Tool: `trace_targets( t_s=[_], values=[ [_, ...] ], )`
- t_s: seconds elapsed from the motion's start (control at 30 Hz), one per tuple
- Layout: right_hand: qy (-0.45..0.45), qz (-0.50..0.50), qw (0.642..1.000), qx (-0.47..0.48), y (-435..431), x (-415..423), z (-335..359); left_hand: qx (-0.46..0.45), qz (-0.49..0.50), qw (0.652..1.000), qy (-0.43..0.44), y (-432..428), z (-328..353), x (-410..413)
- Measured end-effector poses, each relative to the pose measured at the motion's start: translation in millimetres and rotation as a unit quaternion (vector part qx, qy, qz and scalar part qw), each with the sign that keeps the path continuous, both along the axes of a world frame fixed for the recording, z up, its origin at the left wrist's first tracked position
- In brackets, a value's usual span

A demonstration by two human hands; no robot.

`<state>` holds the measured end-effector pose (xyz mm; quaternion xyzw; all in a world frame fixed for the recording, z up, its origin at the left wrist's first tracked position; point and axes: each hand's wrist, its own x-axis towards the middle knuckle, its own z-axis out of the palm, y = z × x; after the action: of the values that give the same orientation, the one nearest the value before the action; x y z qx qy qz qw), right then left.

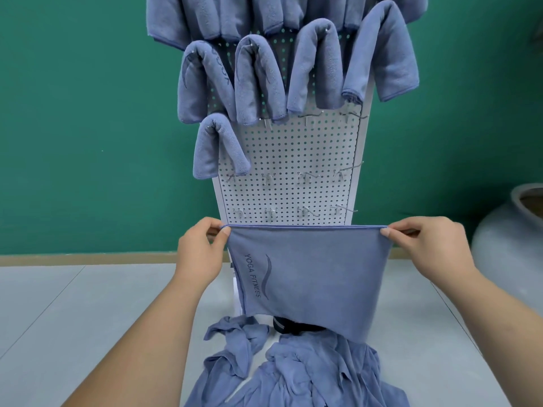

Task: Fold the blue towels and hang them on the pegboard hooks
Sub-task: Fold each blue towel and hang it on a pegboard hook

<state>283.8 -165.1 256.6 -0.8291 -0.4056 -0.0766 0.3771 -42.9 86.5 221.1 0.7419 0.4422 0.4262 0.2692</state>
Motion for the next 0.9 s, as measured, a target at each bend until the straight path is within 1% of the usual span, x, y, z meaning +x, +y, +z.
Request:
trace_targets(
  t_s=[0.07,0.13,0.23,0.33,0.4,0.47,0.5,0.53,0.6,0.67,0.73,0.8,0.87,0.9],
  values=[
    [0.006,-0.011,1.0,-0.001,-0.8,0.7,0.6,-0.037,-0.028,0.997,-0.067,-2.6,3.4,2.8],
    [0.016,-0.017,1.0,0.01,-1.1,0.4,1.9,-0.052,-0.035,0.993,-0.098,-5.8,6.1,5.3],
    [0.003,-0.007,1.0,-0.005,0.9,3.7,-0.4,-0.042,-0.031,0.992,-0.112,-8.2,7.8,7.5],
    [-0.026,0.005,0.999,-0.04,6.0,4.4,-6.7,-0.008,0.007,0.994,-0.105,-12.0,10.4,9.1],
    [-0.004,0.009,0.999,-0.039,9.4,3.7,-9.7,0.011,0.035,0.992,-0.117,-17.1,14.5,11.1],
    [0.067,0.028,0.997,-0.002,12.2,2.0,-11.0,0.001,0.04,0.988,-0.147,-18.8,17.1,13.0],
    [0.127,0.045,0.99,0.031,13.0,1.5,-11.1,-0.017,0.036,0.985,-0.166,-17.6,16.8,13.5],
    [0.201,0.068,0.974,0.072,13.2,0.2,-9.7,-0.039,0.028,0.981,-0.187,-17.3,17.8,13.5],
    [0.34,0.12,0.92,0.152,13.1,-2.1,-5.3,-0.085,0.015,0.968,-0.235,-18.2,21.1,14.1],
    [0.425,0.154,0.871,0.192,13.2,-3.5,0.2,-0.129,0.014,0.952,-0.278,-23.0,28.8,15.9],
    [0.468,0.163,0.844,0.206,13.3,-7.9,6.8,-0.181,0.014,0.929,-0.323,-27.3,36.1,18.0],
    [0.492,0.148,0.827,0.229,15.6,-14.2,10.5,-0.225,0.021,0.913,-0.339,-29.0,37.1,19.5],
    [0.499,0.114,0.822,0.248,18.8,-21.0,9.0,-0.241,0.044,0.917,-0.314,-30.7,32.5,21.2],
    [0.493,0.095,0.828,0.25,20.8,-25.2,7.2,-0.242,0.058,0.921,-0.299,-32.2,29.5,22.6]
  ],
)
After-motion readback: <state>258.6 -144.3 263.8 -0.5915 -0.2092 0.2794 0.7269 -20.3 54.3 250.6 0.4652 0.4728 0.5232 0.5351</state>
